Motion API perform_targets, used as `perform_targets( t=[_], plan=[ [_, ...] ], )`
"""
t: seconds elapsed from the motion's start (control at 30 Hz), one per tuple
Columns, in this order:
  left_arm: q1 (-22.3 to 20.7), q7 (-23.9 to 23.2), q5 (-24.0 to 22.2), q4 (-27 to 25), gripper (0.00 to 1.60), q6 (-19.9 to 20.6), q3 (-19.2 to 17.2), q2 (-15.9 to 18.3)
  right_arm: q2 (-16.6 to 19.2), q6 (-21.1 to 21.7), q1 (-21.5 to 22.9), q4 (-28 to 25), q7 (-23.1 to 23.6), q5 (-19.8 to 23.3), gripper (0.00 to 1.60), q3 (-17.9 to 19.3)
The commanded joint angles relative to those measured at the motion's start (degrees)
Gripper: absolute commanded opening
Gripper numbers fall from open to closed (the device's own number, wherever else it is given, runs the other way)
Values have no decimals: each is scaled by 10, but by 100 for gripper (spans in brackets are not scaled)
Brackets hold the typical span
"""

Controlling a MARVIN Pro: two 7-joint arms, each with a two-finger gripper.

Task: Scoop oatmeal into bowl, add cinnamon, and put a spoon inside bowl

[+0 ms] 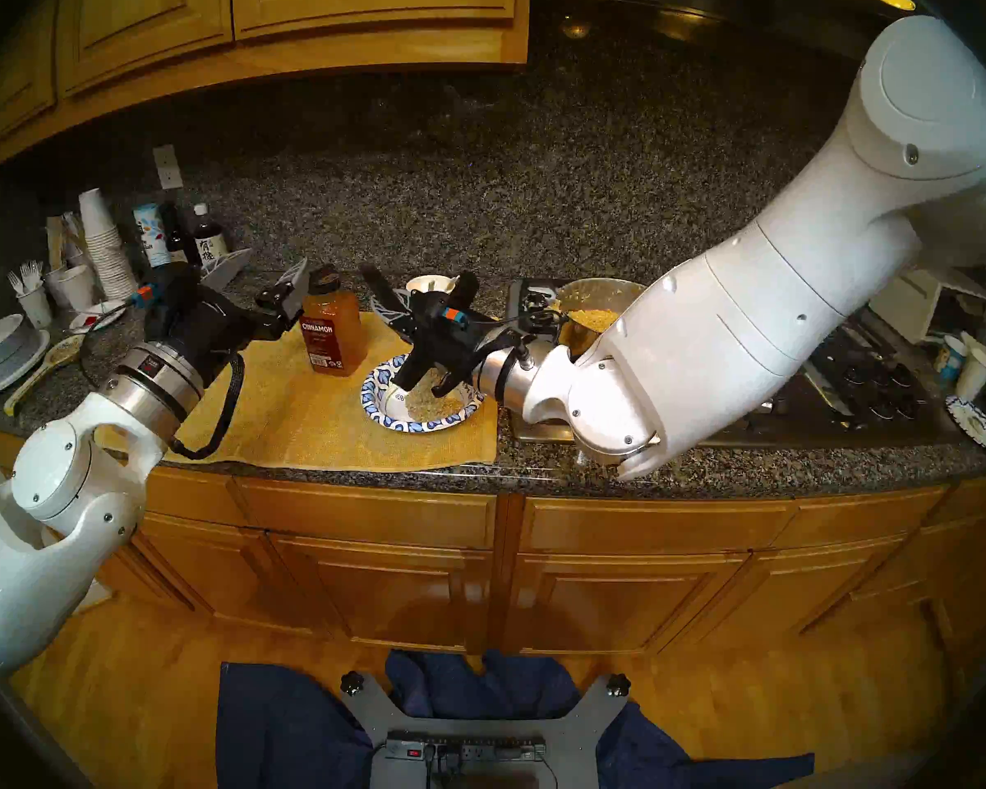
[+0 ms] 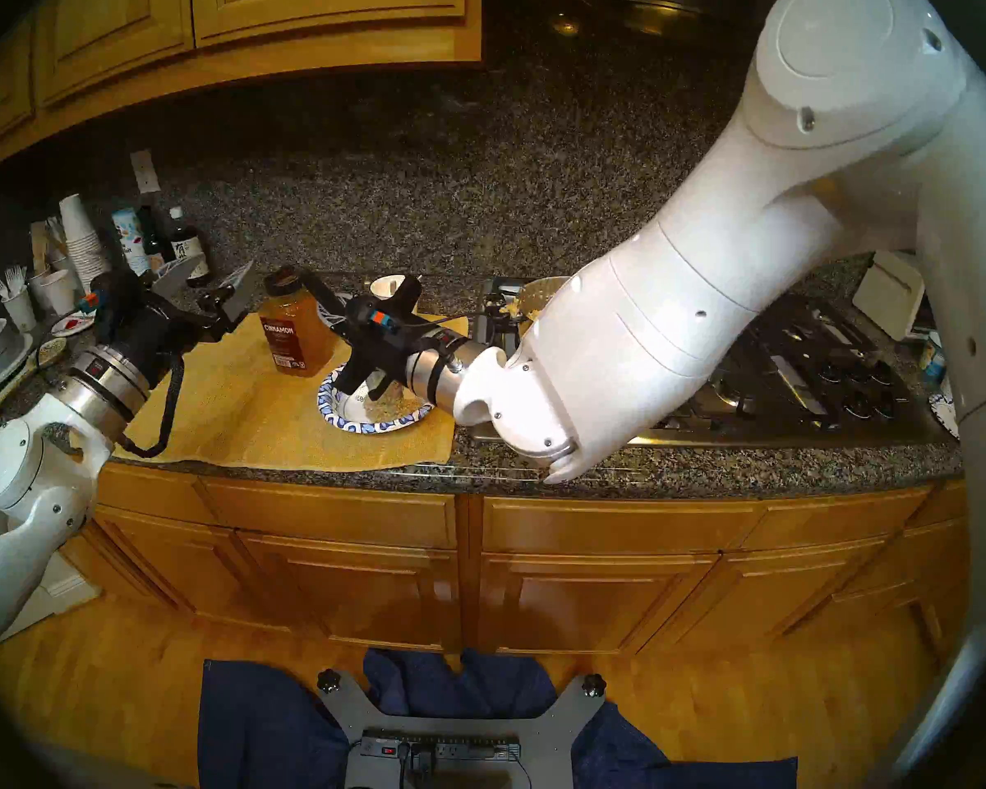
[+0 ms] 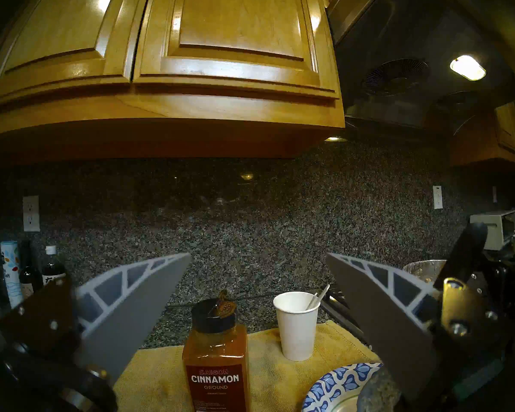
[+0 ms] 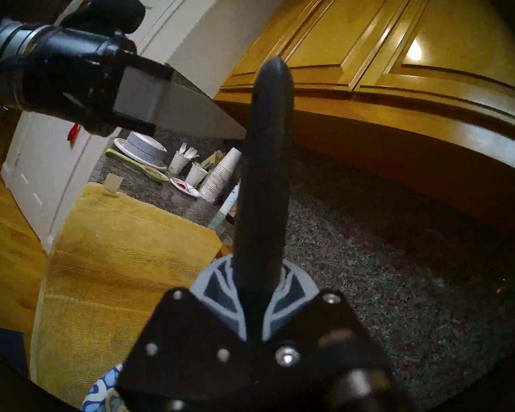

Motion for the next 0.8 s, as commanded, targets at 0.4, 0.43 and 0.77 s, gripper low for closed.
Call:
perform_targets(
  t=[0.4,0.43,0.77],
  plan=[
    [-10,-1,1,-7,160,-7,-13,0,66,36,14,3,-84,-82,0,27],
    [-10,-1,1,-7,160,-7,-13,0,66,38,11,1,-94,-89,0,29],
    [-10,-1,1,-7,160,-8,-14,0,82,86,-54,-2,-123,-152,0,52]
  ],
)
